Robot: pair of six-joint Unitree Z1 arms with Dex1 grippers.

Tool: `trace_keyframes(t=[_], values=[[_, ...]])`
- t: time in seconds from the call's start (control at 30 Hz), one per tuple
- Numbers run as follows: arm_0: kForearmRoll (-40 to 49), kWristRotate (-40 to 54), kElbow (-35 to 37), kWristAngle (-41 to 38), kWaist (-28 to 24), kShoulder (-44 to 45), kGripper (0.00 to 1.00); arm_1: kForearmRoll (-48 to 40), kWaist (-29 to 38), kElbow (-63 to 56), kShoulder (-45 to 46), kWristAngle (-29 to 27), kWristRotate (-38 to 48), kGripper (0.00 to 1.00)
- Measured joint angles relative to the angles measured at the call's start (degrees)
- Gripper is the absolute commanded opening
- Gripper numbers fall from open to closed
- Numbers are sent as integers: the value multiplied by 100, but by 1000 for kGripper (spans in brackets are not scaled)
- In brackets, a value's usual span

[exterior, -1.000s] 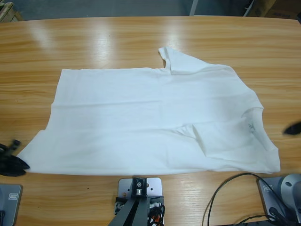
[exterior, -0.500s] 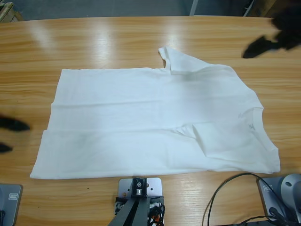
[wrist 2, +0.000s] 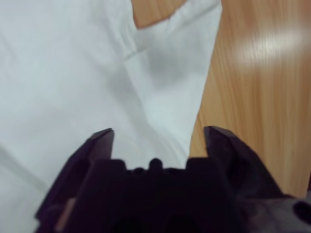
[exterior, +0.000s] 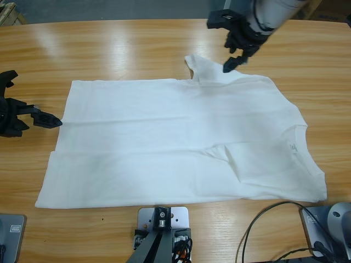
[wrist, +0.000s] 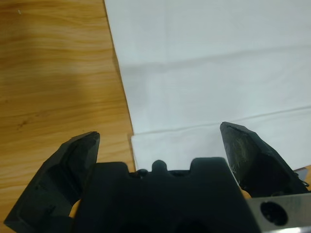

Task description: Fold clothes

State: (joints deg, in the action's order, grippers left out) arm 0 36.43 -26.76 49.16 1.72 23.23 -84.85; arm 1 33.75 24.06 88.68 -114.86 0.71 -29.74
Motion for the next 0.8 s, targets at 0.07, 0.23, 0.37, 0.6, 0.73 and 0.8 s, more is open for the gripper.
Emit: trace_keyframes(t=[0.07, 0.23, 0.37, 0.6, 0.73, 0.8], values=[[-43, 5, 0, 3, 0, -62, 964, 123, -81, 263, -227, 162, -16, 688], [-193, 6, 0, 8, 0, -322, 968, 297, -217, 570, -613, 423, -87, 682], [-390, 6, -24, 9, 0, -351, 968, 430, -217, 609, -774, 505, -181, 642], [-610, 5, -172, 9, 0, -434, 968, 482, -73, 609, -944, 578, -224, 595], [-674, -3, -238, 9, 0, -463, 968, 487, -39, 609, -1060, 676, -230, 533], [-697, -12, -251, 9, 0, -482, 968, 487, -29, 609, -1133, 709, -230, 464]])
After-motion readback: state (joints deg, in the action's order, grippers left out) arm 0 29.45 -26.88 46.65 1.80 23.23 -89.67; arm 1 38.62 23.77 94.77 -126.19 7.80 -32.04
